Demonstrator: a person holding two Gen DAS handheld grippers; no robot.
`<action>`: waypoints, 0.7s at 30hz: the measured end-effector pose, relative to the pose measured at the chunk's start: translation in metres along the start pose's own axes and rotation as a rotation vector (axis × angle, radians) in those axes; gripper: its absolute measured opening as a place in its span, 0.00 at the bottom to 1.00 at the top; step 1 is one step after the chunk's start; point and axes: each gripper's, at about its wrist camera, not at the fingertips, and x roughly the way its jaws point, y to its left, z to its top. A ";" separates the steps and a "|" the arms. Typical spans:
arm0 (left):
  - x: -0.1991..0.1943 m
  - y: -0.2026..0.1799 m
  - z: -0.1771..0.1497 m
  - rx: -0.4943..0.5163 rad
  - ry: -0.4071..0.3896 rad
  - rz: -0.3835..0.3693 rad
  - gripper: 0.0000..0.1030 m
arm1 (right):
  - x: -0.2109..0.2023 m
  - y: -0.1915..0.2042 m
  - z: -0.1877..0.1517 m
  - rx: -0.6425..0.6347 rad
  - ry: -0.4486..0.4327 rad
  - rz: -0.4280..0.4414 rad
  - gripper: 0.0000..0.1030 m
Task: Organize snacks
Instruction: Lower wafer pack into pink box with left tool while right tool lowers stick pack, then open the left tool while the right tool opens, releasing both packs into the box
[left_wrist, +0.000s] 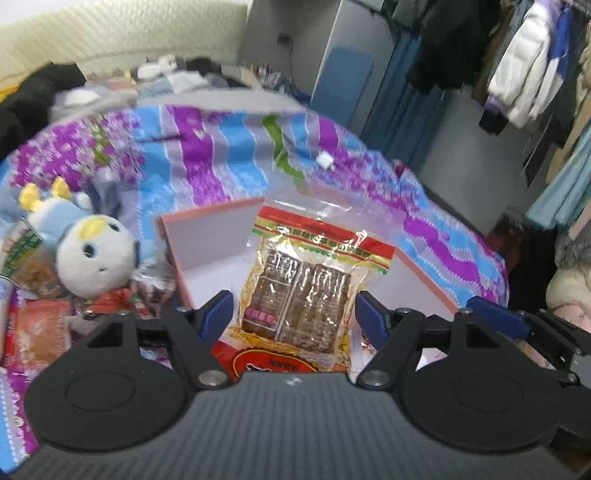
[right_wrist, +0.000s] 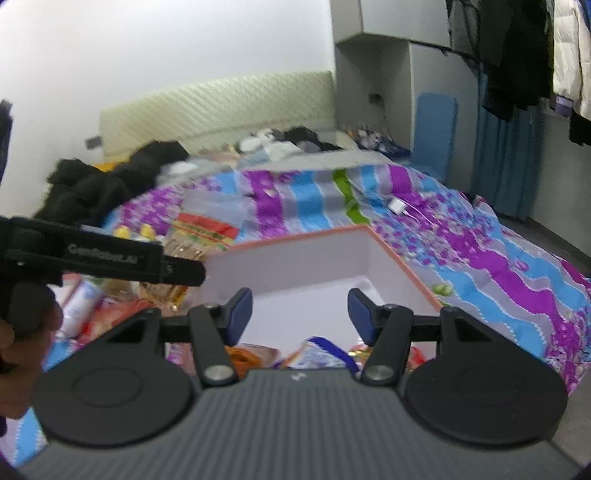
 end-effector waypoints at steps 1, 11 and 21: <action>0.012 0.000 0.003 0.003 0.018 -0.005 0.74 | 0.007 -0.005 -0.001 0.008 0.014 -0.009 0.58; 0.080 -0.006 0.017 0.013 0.146 -0.066 0.92 | 0.028 -0.037 -0.016 0.074 0.098 -0.052 0.58; 0.027 0.003 -0.002 0.029 0.076 -0.025 0.92 | 0.015 -0.034 -0.018 0.071 0.079 -0.038 0.58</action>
